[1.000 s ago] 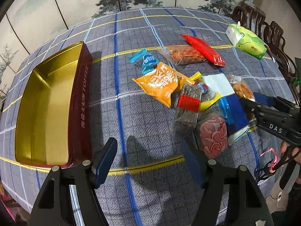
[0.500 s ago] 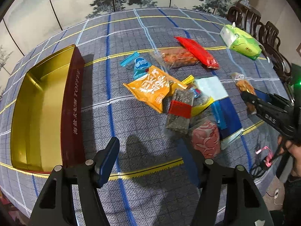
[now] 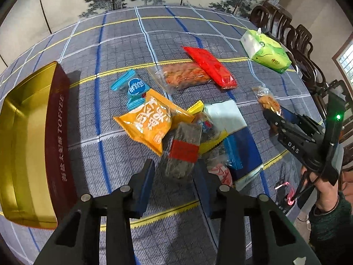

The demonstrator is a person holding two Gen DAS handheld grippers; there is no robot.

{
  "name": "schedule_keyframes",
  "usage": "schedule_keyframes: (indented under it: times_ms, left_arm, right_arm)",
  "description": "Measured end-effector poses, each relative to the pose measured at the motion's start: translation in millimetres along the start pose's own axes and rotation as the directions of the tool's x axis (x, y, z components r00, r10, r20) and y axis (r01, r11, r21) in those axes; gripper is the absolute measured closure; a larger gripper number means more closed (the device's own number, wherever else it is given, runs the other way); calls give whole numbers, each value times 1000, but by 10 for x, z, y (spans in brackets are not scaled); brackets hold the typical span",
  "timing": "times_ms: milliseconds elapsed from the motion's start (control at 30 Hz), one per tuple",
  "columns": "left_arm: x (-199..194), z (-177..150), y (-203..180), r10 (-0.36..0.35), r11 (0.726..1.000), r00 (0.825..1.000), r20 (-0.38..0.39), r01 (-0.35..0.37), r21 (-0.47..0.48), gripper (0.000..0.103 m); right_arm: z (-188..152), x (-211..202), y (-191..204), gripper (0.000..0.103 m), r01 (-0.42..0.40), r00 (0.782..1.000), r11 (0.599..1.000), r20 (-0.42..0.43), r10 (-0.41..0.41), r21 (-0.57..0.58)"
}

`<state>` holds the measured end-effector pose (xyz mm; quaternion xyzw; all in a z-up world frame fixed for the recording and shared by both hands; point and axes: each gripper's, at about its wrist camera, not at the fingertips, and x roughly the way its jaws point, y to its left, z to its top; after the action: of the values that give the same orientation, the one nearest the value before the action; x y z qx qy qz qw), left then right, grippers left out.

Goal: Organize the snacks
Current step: 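Grasp the dark grey red-labelled packet with the left gripper while the right grasps the twisted-dough bag, then carry the dark grey packet into the gold tin and open the left gripper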

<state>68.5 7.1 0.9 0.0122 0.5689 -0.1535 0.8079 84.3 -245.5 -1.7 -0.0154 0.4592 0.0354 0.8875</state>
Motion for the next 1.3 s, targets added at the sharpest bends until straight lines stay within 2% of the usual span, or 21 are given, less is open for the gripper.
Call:
schedule_keyframes:
  times_ms: [333, 467, 533, 800, 1000, 1133, 1300]
  left_arm:
    - [195, 111, -42, -23, 1000, 998, -60, 24, 18, 67]
    - [267, 122, -27, -31, 1000, 997, -76, 31, 2, 70]
    - [285, 107, -16, -38, 999, 996, -82, 38, -7, 76]
    - [228, 46, 51, -38, 998, 997, -69, 35, -44, 78]
    - [42, -40, 126, -41, 997, 998, -51, 38, -60, 79]
    - [-154, -76, 179, -70, 996, 997, -15, 69, -62, 79]
    - [-467, -44, 326, -43, 997, 997, 58, 46, -65, 78]
  right_arm:
    - [-9, -13, 2, 63, 1, 1000, 1000, 7, -1, 1]
    - [-8, -13, 3, 63, 1, 1000, 1000, 7, -1, 1]
    - [-6, -15, 3, 63, 1, 1000, 1000, 7, -1, 1]
    - [-5, -16, 5, 63, 1, 1000, 1000, 7, -1, 1]
    - [-4, -17, 9, 63, 5, 1000, 1000, 7, -5, -2]
    - [-6, -19, 17, 63, 4, 1000, 1000, 7, -4, -2]
    - [-5, -19, 18, 63, 5, 1000, 1000, 7, -5, -3]
